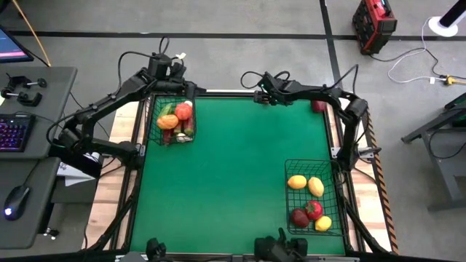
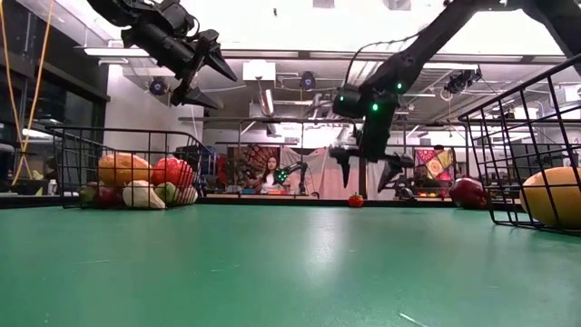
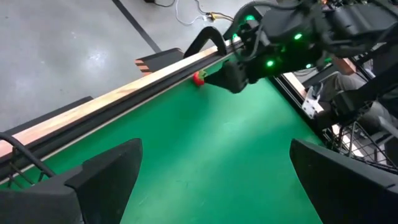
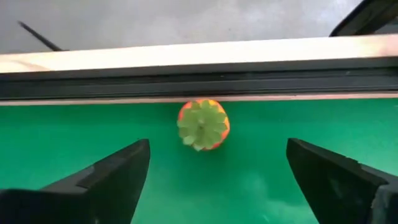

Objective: Sort produce into baskets
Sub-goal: Put the orange tomato into the bottom black wire basket

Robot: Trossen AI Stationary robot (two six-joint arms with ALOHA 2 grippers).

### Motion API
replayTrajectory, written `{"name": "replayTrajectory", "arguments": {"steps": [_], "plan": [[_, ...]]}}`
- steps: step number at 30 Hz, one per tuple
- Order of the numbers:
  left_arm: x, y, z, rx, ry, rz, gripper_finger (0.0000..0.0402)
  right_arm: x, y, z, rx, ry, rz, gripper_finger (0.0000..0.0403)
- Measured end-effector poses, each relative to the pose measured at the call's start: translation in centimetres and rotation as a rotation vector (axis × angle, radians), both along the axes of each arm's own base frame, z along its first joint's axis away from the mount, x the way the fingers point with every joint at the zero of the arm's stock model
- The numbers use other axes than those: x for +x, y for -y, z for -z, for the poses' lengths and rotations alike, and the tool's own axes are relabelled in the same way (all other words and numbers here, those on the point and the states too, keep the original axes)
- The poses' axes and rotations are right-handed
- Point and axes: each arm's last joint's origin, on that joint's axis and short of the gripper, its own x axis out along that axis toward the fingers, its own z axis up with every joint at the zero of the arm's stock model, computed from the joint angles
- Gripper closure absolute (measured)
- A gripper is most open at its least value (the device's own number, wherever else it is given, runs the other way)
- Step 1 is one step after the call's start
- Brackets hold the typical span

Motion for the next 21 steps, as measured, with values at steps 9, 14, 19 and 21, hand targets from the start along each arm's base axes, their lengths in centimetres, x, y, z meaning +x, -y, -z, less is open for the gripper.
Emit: {"name": "replayTrajectory", "arguments": {"steps": [9, 14, 19, 21], "plan": [[0.0, 0.0, 0.0, -0.019, 0.007, -0.012, 0.0004, 0.9, 1.0, 2.8, -0.003, 0.028, 0.06, 0.0027], [0.0, 0.0, 0.0, -0.019, 0.007, -0.013, 0.0004, 0.9, 1.2, 3.9, -0.002, 0.014, 0.106, 0.0035], [0.0, 0.0, 0.0, -0.015, 0.004, -0.012, 0.0004, 0.9, 1.3, 4.3, -0.022, -0.014, 0.131, 0.009], [0.0, 0.0, 0.0, -0.014, 0.004, -0.012, 0.0004, 0.8, 1.4, 4.4, -0.03, -0.022, 0.138, 0.0126]]}}
